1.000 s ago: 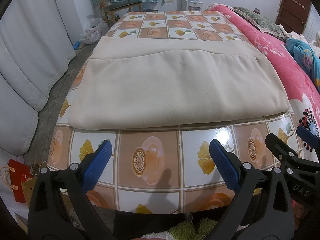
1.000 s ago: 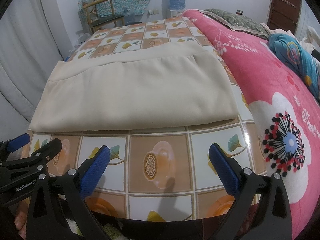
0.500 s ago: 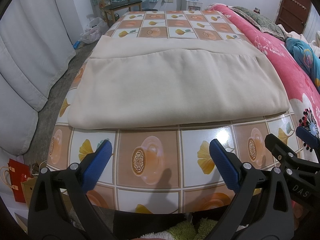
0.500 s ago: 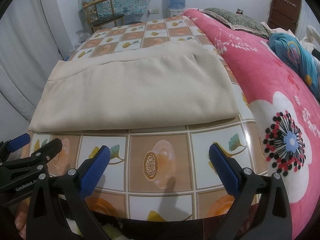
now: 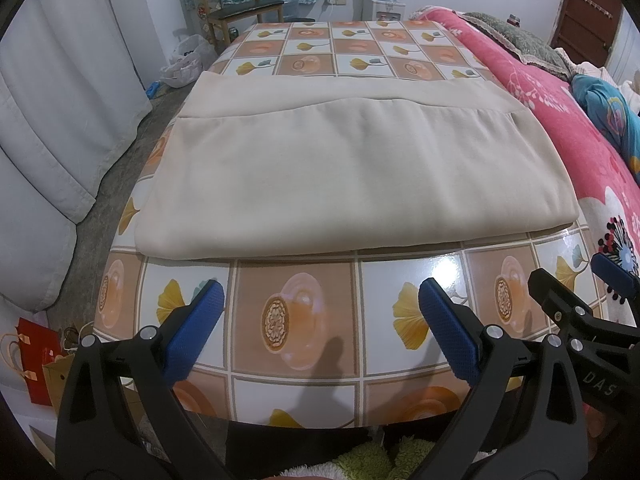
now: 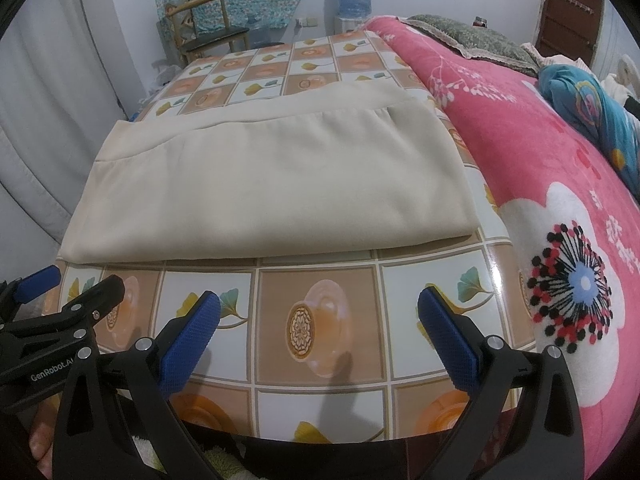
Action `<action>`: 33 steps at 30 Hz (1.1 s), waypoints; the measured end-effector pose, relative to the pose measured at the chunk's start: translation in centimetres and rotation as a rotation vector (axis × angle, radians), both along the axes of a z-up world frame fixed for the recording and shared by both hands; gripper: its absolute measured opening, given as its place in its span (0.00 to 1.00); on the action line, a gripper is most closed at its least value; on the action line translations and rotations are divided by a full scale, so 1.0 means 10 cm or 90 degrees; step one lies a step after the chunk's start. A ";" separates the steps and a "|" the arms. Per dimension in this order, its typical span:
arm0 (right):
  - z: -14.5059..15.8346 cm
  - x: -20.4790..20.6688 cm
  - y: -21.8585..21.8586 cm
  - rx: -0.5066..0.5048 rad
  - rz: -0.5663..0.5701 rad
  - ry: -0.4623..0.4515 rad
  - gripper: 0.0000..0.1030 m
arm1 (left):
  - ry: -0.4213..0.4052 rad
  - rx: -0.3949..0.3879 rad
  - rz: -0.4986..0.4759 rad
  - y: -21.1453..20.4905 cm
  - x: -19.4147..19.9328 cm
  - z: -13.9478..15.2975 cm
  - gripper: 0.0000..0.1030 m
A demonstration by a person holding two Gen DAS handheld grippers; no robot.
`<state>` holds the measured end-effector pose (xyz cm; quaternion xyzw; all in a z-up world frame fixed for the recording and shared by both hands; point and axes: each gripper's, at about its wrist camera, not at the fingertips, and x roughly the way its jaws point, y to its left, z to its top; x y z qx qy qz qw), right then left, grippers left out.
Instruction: Fold large clothes
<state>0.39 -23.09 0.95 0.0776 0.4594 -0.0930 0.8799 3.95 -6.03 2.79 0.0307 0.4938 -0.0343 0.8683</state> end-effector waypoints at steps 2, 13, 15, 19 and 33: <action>0.00 0.00 0.00 -0.001 0.000 0.000 0.94 | 0.001 -0.001 0.000 0.00 0.00 0.00 0.92; -0.02 0.00 -0.02 0.000 0.003 -0.001 0.94 | -0.003 0.002 -0.002 -0.07 -0.01 0.01 0.92; -0.02 0.01 -0.02 0.000 0.003 -0.001 0.94 | -0.003 0.001 -0.002 -0.07 -0.01 0.01 0.92; -0.01 0.01 -0.02 0.000 0.003 -0.001 0.94 | -0.003 0.000 -0.002 -0.07 -0.01 0.02 0.92; 0.00 0.01 -0.02 0.001 0.003 0.000 0.94 | -0.001 -0.007 -0.008 -0.08 -0.02 0.04 0.92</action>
